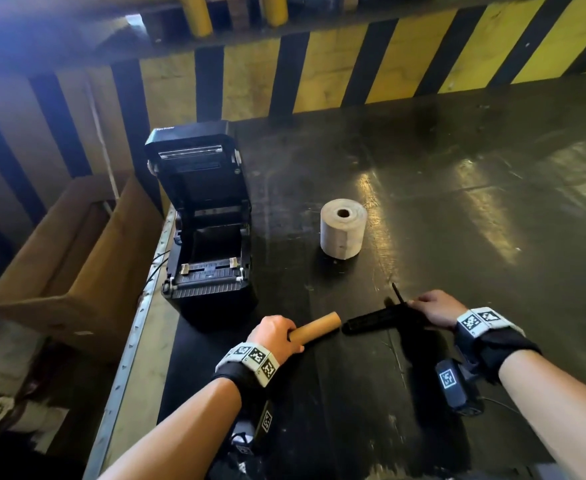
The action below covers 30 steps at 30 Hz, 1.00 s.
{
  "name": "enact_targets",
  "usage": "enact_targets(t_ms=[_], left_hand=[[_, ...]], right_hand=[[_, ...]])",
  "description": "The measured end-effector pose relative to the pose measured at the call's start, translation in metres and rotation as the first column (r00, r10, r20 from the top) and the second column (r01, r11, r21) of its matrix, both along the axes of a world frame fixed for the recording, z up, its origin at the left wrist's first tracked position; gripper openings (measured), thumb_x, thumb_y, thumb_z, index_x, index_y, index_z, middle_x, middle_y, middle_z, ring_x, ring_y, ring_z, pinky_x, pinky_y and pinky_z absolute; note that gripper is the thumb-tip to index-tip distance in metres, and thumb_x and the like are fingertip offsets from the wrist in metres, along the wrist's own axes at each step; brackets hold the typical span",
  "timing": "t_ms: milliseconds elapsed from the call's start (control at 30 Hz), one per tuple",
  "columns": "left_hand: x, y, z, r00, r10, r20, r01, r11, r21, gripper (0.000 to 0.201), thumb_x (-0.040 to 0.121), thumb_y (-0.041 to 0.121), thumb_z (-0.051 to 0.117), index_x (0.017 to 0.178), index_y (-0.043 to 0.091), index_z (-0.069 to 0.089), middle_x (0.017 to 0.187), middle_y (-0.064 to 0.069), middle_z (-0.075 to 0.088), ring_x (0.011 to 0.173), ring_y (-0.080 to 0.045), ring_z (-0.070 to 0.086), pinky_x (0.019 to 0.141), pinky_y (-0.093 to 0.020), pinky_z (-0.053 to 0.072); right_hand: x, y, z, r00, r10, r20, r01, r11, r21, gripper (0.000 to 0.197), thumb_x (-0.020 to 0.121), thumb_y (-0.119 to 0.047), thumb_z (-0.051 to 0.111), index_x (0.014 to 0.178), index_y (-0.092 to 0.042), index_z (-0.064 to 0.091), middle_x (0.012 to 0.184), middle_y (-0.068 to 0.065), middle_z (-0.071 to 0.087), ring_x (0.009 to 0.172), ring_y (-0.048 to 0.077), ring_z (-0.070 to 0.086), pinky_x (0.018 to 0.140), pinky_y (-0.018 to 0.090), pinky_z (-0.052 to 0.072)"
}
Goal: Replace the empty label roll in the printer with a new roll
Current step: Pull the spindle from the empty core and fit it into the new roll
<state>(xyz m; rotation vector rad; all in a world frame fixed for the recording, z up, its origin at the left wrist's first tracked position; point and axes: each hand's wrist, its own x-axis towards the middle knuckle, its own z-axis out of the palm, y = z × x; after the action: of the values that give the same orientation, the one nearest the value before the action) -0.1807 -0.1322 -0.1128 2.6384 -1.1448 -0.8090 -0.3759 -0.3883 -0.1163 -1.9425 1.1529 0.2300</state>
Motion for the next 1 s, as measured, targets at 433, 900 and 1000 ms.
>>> enact_targets(t_ms=[433, 900, 1000], left_hand=[[0.062, -0.090, 0.042, 0.967, 0.019, -0.254, -0.051, 0.992, -0.118, 0.079, 0.081, 0.034, 0.070, 0.145, 0.013, 0.030, 0.145, -0.008, 0.045, 0.129, -0.022, 0.049, 0.106, -0.031, 0.041], [0.095, -0.175, 0.001, 0.895, 0.088, -0.437, -0.244, 0.917, -0.315, 0.072, 0.078, 0.014, 0.070, 0.140, 0.027, 0.036, 0.136, -0.003, 0.056, 0.123, -0.023, 0.054, 0.107, -0.047, 0.041], [0.093, -0.172, 0.001, 0.884, 0.059, -0.463, -0.243, 0.906, -0.347, 0.070, 0.079, 0.013, 0.068, 0.138, 0.032, 0.037, 0.136, 0.000, 0.057, 0.121, -0.021, 0.057, 0.106, -0.049, 0.043]], right_hand=[[0.083, -0.058, 0.056, 0.966, 0.247, -0.074, -0.258, 0.923, -0.286, 0.043, 0.083, -0.043, 0.062, 0.114, -0.014, 0.060, 0.120, 0.009, 0.064, 0.110, 0.025, 0.059, 0.092, 0.032, 0.045], [0.194, -0.051, 0.052, 0.909, 0.415, -0.029, -0.397, 0.845, -0.358, 0.109, 0.055, -0.072, 0.067, 0.142, -0.024, 0.021, 0.146, 0.008, 0.030, 0.132, 0.032, 0.036, 0.104, 0.047, 0.038], [0.195, -0.044, 0.053, 0.932, 0.360, -0.048, -0.348, 0.846, -0.405, 0.103, 0.058, -0.065, 0.068, 0.141, -0.024, 0.023, 0.142, 0.008, 0.035, 0.127, 0.032, 0.040, 0.096, 0.043, 0.042]])
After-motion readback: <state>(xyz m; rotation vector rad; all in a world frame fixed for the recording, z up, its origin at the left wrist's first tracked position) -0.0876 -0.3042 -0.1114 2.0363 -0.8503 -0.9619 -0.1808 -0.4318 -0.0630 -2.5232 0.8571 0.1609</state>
